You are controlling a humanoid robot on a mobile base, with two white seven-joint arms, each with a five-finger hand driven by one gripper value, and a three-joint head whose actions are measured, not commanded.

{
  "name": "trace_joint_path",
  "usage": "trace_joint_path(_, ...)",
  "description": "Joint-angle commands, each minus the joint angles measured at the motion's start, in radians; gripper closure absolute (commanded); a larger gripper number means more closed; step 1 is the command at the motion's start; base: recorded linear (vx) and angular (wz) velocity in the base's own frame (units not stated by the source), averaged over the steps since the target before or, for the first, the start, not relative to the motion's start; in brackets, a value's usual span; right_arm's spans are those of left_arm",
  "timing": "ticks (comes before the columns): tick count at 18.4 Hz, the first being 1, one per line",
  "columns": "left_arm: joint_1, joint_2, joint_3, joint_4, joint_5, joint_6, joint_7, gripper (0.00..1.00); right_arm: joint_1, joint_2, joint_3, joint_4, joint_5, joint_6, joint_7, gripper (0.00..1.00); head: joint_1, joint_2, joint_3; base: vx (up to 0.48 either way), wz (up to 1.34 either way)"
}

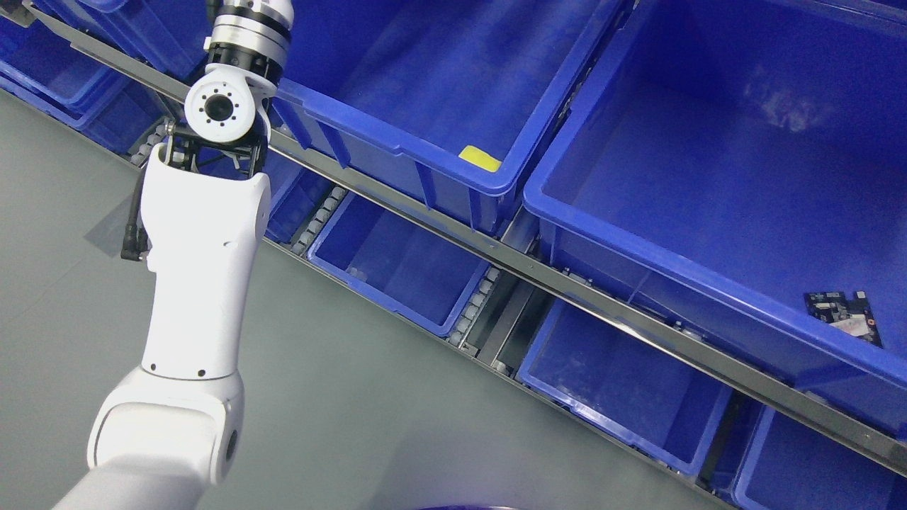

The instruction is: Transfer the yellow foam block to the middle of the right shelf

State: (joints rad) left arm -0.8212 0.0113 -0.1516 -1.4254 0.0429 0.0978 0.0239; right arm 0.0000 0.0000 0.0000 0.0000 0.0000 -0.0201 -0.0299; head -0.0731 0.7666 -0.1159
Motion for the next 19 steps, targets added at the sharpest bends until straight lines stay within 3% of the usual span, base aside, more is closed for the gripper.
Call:
trace_joint_path(1, 0.046, 0.006, 0.084, -0.156, 0.231, 0.069, 0.054, 0.01, 0.024, -0.017, -0.012, -0.017, 0.003, 0.000, 0.001, 0.00, 0.0000, 0.000, 0.000, 0.000, 0.00)
trace_joint_path(6, 0.154, 0.006, 0.086, -0.239, 0.287, 0.129, 0.021, 0.01, 0.024, -0.017, -0.012, -0.017, 0.003, 0.000, 0.001, 0.00, 0.0000, 0.000, 0.000, 0.000, 0.00)
trace_joint_path(10, 0.175, 0.006, 0.131, -0.257, 0.285, 0.131, -0.123, 0.01, 0.024, -0.017, -0.012, -0.017, 0.003, 0.000, 0.001, 0.00, 0.0000, 0.000, 0.000, 0.000, 0.00)
trace_joint_path(19, 0.175, 0.006, 0.171, -0.257, 0.285, 0.132, -0.131, 0.01, 0.024, -0.017, -0.012, -0.017, 0.003, 0.000, 0.001, 0.00, 0.0000, 0.000, 0.000, 0.000, 0.00)
